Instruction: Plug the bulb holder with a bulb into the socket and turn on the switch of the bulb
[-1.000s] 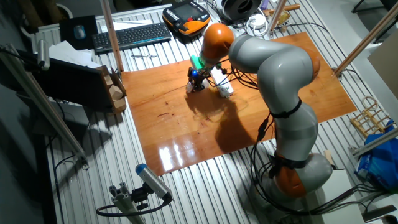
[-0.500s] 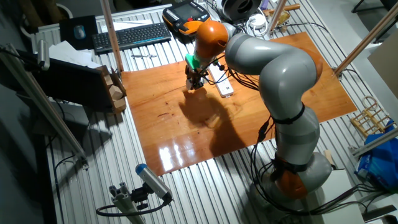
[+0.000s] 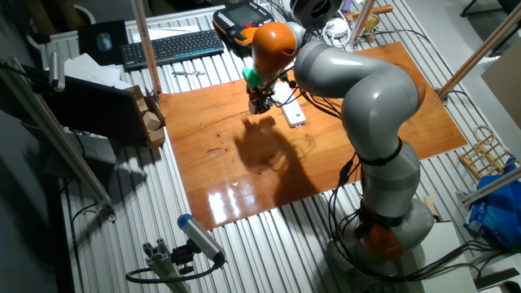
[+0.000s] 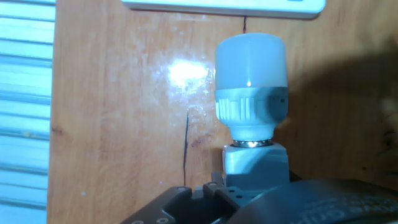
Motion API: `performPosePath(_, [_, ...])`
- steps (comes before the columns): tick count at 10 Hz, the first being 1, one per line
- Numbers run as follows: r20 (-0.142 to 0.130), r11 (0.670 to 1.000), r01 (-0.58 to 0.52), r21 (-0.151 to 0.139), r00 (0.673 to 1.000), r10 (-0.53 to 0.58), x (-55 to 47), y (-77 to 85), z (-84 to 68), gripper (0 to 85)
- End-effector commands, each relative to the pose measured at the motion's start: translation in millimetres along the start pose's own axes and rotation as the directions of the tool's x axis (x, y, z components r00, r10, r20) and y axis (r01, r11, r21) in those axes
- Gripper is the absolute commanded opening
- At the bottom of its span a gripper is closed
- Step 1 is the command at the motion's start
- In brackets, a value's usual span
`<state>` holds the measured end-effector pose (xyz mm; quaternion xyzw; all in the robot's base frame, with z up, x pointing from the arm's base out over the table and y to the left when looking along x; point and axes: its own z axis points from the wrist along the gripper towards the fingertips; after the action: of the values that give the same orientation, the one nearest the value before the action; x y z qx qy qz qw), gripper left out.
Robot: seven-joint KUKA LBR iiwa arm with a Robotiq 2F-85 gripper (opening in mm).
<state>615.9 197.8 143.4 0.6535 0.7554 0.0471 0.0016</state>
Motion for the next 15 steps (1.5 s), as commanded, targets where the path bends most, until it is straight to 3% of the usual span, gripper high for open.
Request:
performPosePath(1, [-0.012, 1.000, -0.001, -0.001, 1.000, 0.001, 0.1, 0.0, 0.0, 0.0])
performPosePath(3, [-0.016, 1.000, -0.025, 0.010, 1.000, 0.026, 0.1, 0.0, 0.0, 0.0])
performPosePath(6, [-0.011, 1.000, 0.021, 0.004, 1.000, -0.021, 0.1, 0.0, 0.0, 0.0])
performPosePath(7, [0.000, 1.000, 0.012, -0.008, 1.000, -0.012, 0.1, 0.0, 0.0, 0.0])
performPosePath(9, [0.033, 0.998, -0.055, 0.007, 0.998, 0.055, 0.1, 0.0, 0.0, 0.0])
performPosePath(13, [-0.002, 0.996, -0.089, 0.009, 0.996, 0.089, 0.1, 0.0, 0.0, 0.0])
performPosePath(15, [0.006, 0.998, -0.064, -0.002, 0.998, 0.064, 4.2, 2.6, 1.6, 0.0])
